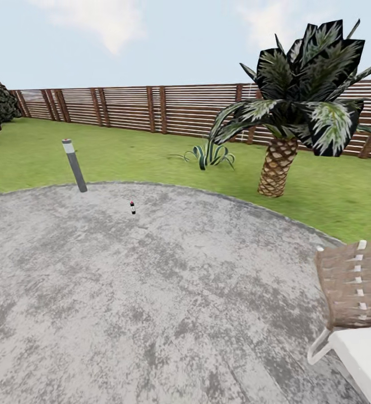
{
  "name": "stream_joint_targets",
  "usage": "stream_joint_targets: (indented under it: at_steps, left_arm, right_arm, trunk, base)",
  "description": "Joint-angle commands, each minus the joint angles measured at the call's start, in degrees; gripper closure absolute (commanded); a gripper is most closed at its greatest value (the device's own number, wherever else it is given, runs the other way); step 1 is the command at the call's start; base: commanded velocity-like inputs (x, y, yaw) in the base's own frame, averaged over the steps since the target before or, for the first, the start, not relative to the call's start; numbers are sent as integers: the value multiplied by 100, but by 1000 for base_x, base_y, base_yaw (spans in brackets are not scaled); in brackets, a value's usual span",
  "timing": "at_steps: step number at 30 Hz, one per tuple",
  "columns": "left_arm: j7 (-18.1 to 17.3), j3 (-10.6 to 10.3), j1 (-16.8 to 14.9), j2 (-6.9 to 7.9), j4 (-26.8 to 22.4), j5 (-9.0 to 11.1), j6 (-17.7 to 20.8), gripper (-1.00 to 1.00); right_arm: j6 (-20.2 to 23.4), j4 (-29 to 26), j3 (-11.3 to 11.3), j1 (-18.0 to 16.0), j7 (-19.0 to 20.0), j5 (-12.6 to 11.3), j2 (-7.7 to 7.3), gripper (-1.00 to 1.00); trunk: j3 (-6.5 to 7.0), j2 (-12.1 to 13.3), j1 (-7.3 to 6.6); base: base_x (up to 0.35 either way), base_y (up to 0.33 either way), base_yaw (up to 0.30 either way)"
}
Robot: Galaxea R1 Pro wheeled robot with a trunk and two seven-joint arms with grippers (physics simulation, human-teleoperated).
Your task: In the garden, pick up the pesticide atomizer on the floor and spray pesticide onto both trees until each tree trunk is fully covered.
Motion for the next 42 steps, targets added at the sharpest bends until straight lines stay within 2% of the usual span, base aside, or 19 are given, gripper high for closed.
stream_joint_targets:
  at_steps: [1, 21, 42]
  left_arm:
    - [0, 0, 0, 1, 0, 0, 1, -100]
    - [0, 1, 0, 2, 0, 0, -4, -100]
    - [0, 0, 4, 2, 0, 0, -5, -100]
  right_arm:
    - [0, 0, 0, 0, -2, 0, 0, -100]
    - [0, 0, 1, 2, -1, 0, 0, -100]
    - [0, -25, 12, 1, 9, 0, 0, -100]
  trunk:
    - [0, 0, 0]
    - [0, 0, 0]
    - [0, 0, 0]
  base:
    - [339, 0, 275]
    - [340, 0, 273]
    - [340, 0, 18]
